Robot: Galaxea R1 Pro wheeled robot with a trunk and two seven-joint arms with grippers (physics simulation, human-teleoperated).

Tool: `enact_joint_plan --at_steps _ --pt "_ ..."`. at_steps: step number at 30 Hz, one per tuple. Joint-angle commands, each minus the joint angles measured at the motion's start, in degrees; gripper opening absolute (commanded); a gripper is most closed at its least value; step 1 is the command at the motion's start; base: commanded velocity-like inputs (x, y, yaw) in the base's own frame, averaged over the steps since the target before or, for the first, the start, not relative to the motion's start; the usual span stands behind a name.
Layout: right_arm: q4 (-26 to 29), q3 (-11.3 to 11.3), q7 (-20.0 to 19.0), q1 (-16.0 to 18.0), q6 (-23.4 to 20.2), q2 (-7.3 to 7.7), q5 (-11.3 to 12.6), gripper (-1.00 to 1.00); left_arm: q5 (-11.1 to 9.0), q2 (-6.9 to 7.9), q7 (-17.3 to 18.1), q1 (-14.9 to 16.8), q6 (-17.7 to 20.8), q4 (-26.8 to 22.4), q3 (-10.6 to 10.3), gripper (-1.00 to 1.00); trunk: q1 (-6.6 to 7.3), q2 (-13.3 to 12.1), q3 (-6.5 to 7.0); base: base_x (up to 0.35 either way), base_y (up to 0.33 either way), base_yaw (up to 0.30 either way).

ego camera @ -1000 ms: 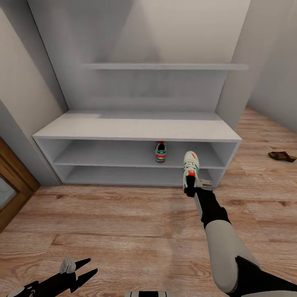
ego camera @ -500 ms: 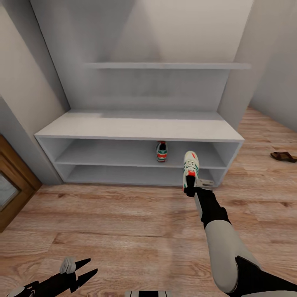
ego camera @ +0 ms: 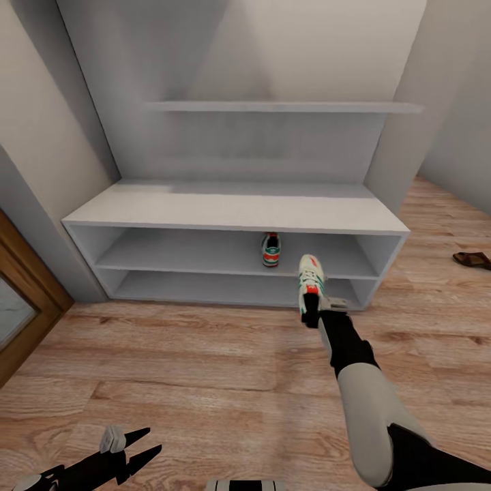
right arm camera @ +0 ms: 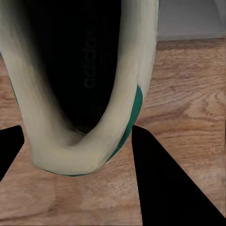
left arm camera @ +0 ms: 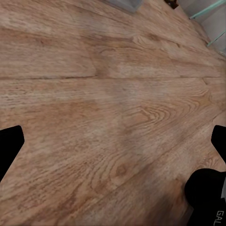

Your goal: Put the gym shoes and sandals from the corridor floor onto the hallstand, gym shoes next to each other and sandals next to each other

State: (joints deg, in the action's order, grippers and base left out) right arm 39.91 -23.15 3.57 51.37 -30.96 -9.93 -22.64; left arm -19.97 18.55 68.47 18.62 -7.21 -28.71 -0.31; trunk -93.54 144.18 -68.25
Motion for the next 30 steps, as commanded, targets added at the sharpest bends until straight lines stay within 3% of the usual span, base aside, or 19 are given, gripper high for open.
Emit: enact_joint_plan --at_steps 1,4,8,14,23,30 --pt "0.21 0.62 0.11 0.06 -1.47 -0.07 -0.05 -1.00 -0.08 0.01 0.09 0.03 -0.52 0.05 -0.04 1.00 0.01 0.02 -0.05 0.000 0.000 0.002" --pt "2.16 3.87 0.15 0.11 -6.29 -0.07 0.12 -1.00 -0.07 0.00 0.07 0.02 -0.52 0.05 -0.04 1.00 0.01 0.02 -0.05 0.000 0.000 0.001" --pt "5.34 5.34 0.20 0.12 -8.38 -0.07 0.03 -1.00 -0.07 0.00 0.03 0.02 -0.53 0.05 -0.05 1.00 0.01 0.02 -0.05 0.000 0.000 0.000" --pt "6.40 5.65 0.21 0.13 -8.92 -0.07 -0.02 -1.00 -0.06 0.00 0.08 -0.03 -0.58 0.05 -0.05 1.00 0.01 0.02 -0.05 0.054 0.000 0.000" --pt "6.43 5.64 0.15 0.13 -8.94 -0.07 0.30 -1.00 -0.05 -0.01 0.03 -0.07 -0.51 0.05 -0.05 1.00 0.01 0.02 -0.05 0.296 0.000 0.000" --pt "6.34 5.66 0.12 0.13 -8.94 -0.07 0.34 -1.00 -0.08 0.00 0.10 -0.05 -0.55 0.05 -0.04 1.00 0.01 0.02 -0.05 0.081 0.000 0.000"
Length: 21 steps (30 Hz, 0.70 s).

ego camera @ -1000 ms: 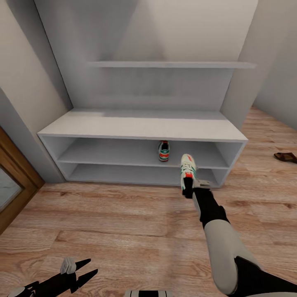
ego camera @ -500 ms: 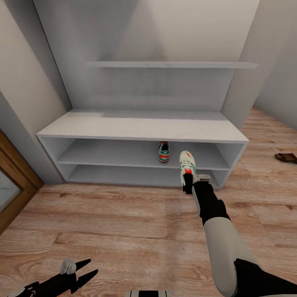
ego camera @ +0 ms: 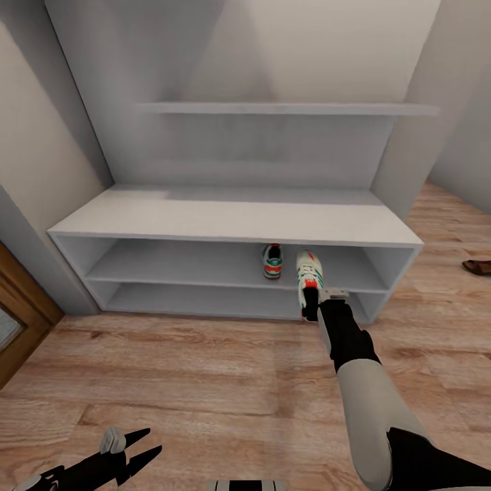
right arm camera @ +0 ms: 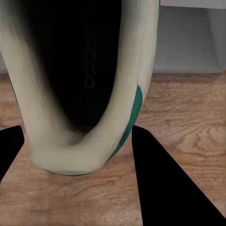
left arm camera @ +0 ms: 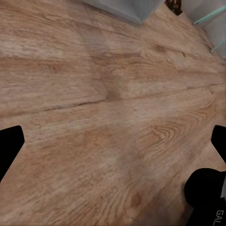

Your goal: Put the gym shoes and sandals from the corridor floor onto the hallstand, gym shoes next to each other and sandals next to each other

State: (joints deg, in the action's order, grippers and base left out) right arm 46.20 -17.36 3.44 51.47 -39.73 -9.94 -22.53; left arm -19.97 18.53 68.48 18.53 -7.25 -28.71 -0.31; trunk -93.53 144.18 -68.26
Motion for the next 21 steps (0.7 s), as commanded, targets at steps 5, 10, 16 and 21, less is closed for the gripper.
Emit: enact_joint_plan --at_steps 5,10,16,21 --pt "0.03 -0.07 0.25 0.04 -0.13 -0.06 0.29 -1.00 -0.07 0.01 0.11 0.05 -0.50 0.06 -0.02 1.00 0.00 0.02 -0.05 0.233 0.074 0.000" --pt "0.03 -0.05 0.25 0.04 -0.09 -0.06 0.30 -1.00 -0.07 0.08 0.13 0.08 -0.53 0.06 0.01 1.00 0.00 0.02 -0.05 0.133 0.040 0.000" --pt "0.01 -0.05 0.24 0.04 -0.10 -0.06 0.25 -1.00 -0.07 0.06 0.15 0.10 -0.54 0.06 0.04 1.00 0.00 0.02 -0.05 0.106 0.003 0.000" --pt "-0.06 -0.05 0.19 0.04 -0.12 -0.06 0.22 -1.00 -0.07 0.02 0.09 0.10 -0.50 0.06 0.03 1.00 0.00 0.02 -0.05 0.290 0.000 0.000"
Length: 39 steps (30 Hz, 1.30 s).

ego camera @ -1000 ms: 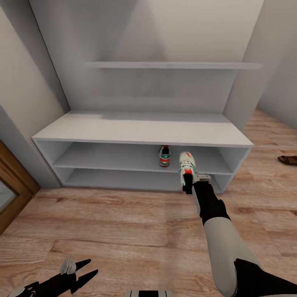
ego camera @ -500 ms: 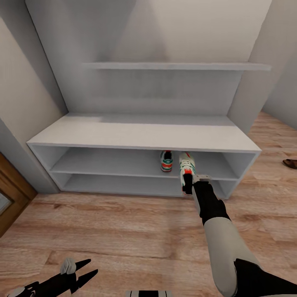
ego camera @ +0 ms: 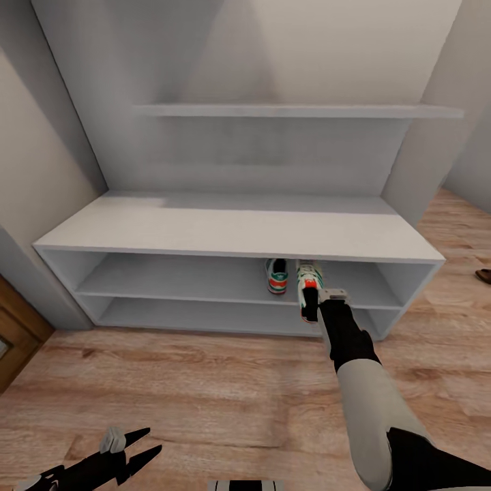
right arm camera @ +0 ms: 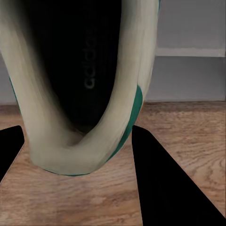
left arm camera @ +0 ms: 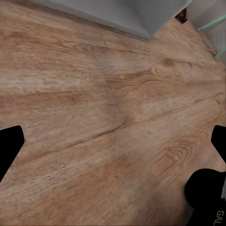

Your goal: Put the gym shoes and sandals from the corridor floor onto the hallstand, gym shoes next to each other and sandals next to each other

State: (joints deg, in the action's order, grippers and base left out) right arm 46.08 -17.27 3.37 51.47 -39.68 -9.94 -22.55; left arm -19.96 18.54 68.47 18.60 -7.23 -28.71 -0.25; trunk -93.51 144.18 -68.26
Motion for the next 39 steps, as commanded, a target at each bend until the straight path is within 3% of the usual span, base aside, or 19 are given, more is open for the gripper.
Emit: enact_joint_plan --at_steps 1,7,17,28,39 --pt "0.02 -0.14 0.25 0.04 -0.16 -0.06 0.23 -1.00 -0.08 0.01 0.10 0.03 -0.51 0.06 -0.03 1.00 -0.02 0.02 -0.05 0.321 0.000 0.000" --pt "-0.20 -0.21 0.23 0.04 -0.18 -0.06 0.23 -1.00 -0.08 0.06 0.14 0.03 -0.51 0.06 -0.02 1.00 -0.02 0.02 -0.05 0.244 0.000 0.000" --pt "-0.18 -0.25 0.23 0.04 -0.18 -0.06 0.23 -1.00 -0.08 0.07 0.17 -0.05 -0.66 0.06 -0.06 1.00 -0.02 0.02 -0.05 0.027 0.000 0.000" --pt "-0.13 -0.23 0.23 0.04 -0.15 -0.06 0.25 -1.00 -0.07 0.01 0.09 0.01 -0.51 0.06 -0.02 1.00 -0.31 0.16 -3.10 0.000 0.000 0.000" --pt "0.14 -0.22 0.23 0.04 -0.19 -0.06 0.23 -1.00 -0.08 0.01 0.22 -0.22 -0.73 0.06 -0.08 1.00 -0.31 0.16 -3.44 0.000 0.000 0.000"
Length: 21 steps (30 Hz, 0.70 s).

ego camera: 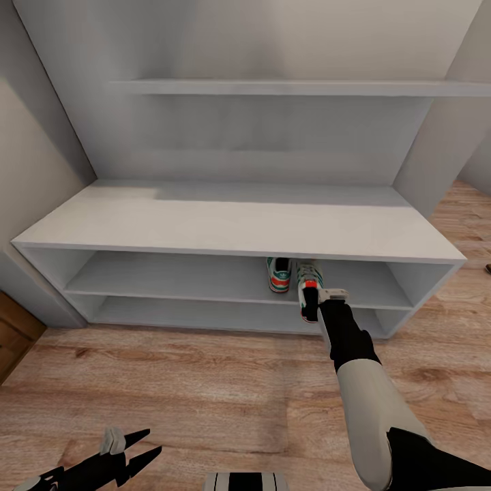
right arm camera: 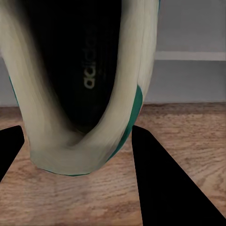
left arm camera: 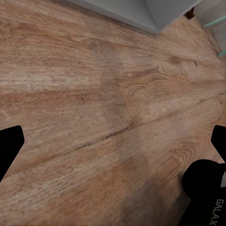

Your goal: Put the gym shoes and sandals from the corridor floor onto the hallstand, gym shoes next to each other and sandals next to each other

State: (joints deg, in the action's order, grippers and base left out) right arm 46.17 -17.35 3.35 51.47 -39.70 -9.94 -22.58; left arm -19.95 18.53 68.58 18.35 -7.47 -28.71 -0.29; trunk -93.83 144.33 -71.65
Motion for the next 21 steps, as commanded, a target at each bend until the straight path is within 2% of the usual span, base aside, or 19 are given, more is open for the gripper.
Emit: enact_joint_plan --at_steps 1,5,11,21 --pt "0.03 -0.14 0.26 0.04 -0.19 -0.06 0.25 -1.00 -0.09 0.01 0.13 -0.02 -0.49 0.06 -0.01 1.00 0.01 0.02 -0.05 0.005 0.000 0.000" --pt "0.02 -0.16 0.42 0.69 0.44 -0.06 0.31 -1.00 -0.11 -0.52 0.09 -0.01 -1.10 -0.18 -0.04 1.00 0.01 0.02 -0.05 0.013 0.000 0.000" --pt "0.94 -0.18 0.36 2.62 1.60 -0.06 0.36 -1.00 -0.10 -0.58 0.07 -0.16 -1.14 -0.27 -0.11 1.00 0.01 0.02 -0.05 0.000 0.000 0.000" --pt "1.32 -0.15 0.39 2.93 4.52 -0.06 0.34 -1.00 -0.09 -0.60 0.06 -0.15 -1.15 -0.30 -0.15 1.00 0.01 0.02 -0.05 0.000 0.000 0.000"
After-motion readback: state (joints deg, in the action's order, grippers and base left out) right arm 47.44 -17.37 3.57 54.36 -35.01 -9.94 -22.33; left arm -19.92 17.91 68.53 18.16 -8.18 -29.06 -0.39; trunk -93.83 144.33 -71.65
